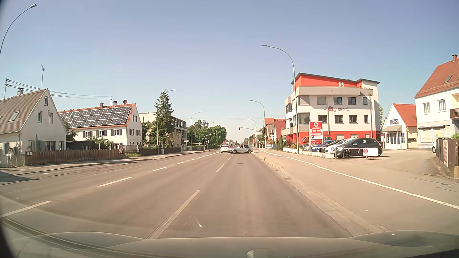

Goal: Follow the waypoints while adhering to traffic rules and regulations

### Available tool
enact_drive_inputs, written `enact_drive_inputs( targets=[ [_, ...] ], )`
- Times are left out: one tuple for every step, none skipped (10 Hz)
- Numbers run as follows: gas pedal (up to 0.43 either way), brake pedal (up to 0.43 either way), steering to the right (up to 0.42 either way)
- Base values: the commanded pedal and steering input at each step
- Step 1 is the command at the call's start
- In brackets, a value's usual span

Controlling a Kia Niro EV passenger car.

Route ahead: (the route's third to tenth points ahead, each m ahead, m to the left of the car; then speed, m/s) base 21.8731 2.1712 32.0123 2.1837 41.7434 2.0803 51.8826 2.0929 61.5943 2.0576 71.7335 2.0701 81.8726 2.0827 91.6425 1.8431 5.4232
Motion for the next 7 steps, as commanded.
enact_drive_inputs(
  targets=[
    [0.079, 0.0, 0.0],
    [0.079, 0.0, 0.0],
    [0.079, 0.0, 0.001],
    [0.079, 0.0, 0.005],
    [0.079, 0.0, 0.008],
    [0.079, 0.0, 0.008],
    [0.079, 0.0, 0.008]
  ],
)
